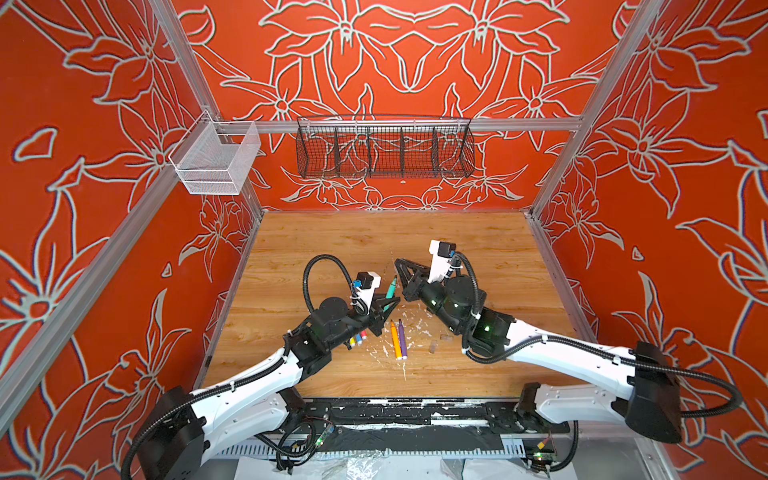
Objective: Insert the pens into the pen caps
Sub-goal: 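Lower the cap in the right gripper onto the green marker tip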
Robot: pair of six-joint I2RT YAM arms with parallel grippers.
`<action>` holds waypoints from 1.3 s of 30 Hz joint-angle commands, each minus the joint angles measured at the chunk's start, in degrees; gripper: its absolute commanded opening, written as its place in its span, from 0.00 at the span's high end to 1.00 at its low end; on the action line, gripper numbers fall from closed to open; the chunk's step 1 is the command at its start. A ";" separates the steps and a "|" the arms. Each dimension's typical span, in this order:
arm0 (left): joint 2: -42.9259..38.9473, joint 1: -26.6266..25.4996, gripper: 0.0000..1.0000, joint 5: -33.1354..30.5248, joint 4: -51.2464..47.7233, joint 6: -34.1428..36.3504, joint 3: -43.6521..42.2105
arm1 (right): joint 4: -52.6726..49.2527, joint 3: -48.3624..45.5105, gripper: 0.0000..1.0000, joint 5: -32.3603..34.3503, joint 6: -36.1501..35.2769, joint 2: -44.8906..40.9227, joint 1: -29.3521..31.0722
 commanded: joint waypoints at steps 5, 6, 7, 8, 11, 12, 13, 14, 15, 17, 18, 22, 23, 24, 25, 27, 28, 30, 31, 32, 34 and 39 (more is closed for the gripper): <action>-0.82 0.35 1.00 -0.73 1.77 -0.04 -0.27 | 2.52 -2.10 1.00 -0.25 2.29 1.37 -0.10; -0.82 0.34 1.00 -1.04 1.79 -0.05 -0.27 | 2.80 -2.29 1.00 -0.56 2.53 1.37 -0.10; -0.76 0.34 1.00 -1.27 1.71 -0.06 -0.27 | 3.07 -2.44 1.00 -1.12 2.65 1.33 -0.10; -0.68 0.35 1.00 -1.37 1.79 0.05 -0.27 | 3.18 -2.62 1.00 -1.54 2.99 1.35 -0.12; -0.65 0.34 1.00 -1.53 1.55 0.02 -0.18 | 3.85 -3.20 1.00 -2.88 4.38 1.38 -0.01; -0.65 0.34 1.00 -1.93 1.46 -0.03 -0.20 | 4.31 -3.54 1.00 -3.47 4.64 1.28 -0.01; -0.74 0.34 1.00 -2.35 1.36 -0.16 -0.18 | 4.27 -3.80 1.00 -3.96 4.95 1.12 0.06; -0.73 0.34 1.00 -2.78 1.41 -0.28 -0.20 | 4.16 -4.02 1.00 -4.04 5.21 0.95 0.16; -0.73 0.34 1.00 -2.94 1.30 -0.41 -0.18 | 4.06 -4.38 1.00 -3.97 5.74 0.71 0.33; -0.90 0.35 1.00 -3.24 1.25 -0.70 -0.18 | 4.30 -5.25 1.00 -3.89 6.57 0.59 0.73; -0.91 0.34 1.00 -3.44 1.19 -0.85 -0.06 | 4.38 -5.59 1.00 -3.89 6.92 0.63 1.02; -0.91 0.35 1.00 -4.14 0.72 -1.21 0.08 | 3.71 -5.74 1.00 -3.52 6.44 0.76 2.98; -0.98 0.34 1.00 -4.18 0.66 -1.37 0.15 | 3.86 -6.00 1.00 -3.06 6.51 0.76 3.43; -1.08 0.34 1.00 -4.34 0.65 -1.53 0.08 | 4.15 -6.39 1.00 -2.44 6.64 0.69 3.92; -1.24 0.34 1.00 -4.61 0.65 -1.68 0.00 | 4.47 -6.76 1.00 -1.66 6.64 0.67 4.48; -1.40 0.34 1.00 -5.07 0.96 -2.11 -0.26 | 4.62 -7.30 1.00 -0.17 6.50 0.65 5.83; -1.35 0.34 1.00 -5.15 1.02 -2.27 -0.23 | 4.88 -7.42 1.00 0.45 6.16 0.89 6.56; -1.20 0.34 1.00 -4.74 0.87 -2.55 0.06 | 5.47 -7.67 1.00 1.12 5.97 1.40 7.76; -1.09 0.34 1.00 -4.62 0.66 -2.71 0.21 | 6.32 -8.02 1.00 1.19 5.96 1.73 8.05; -1.09 0.34 1.00 -4.78 0.51 -2.91 0.33 | 7.51 -8.50 1.00 1.29 6.05 2.06 8.34; -1.09 0.35 1.00 -5.32 0.51 -3.05 0.21 | 9.17 -9.16 1.00 0.99 6.26 2.71 8.85; -0.83 0.43 1.00 -5.82 0.40 -3.84 0.38 | 6.89 -7.98 1.00 2.26 2.77 2.62 11.34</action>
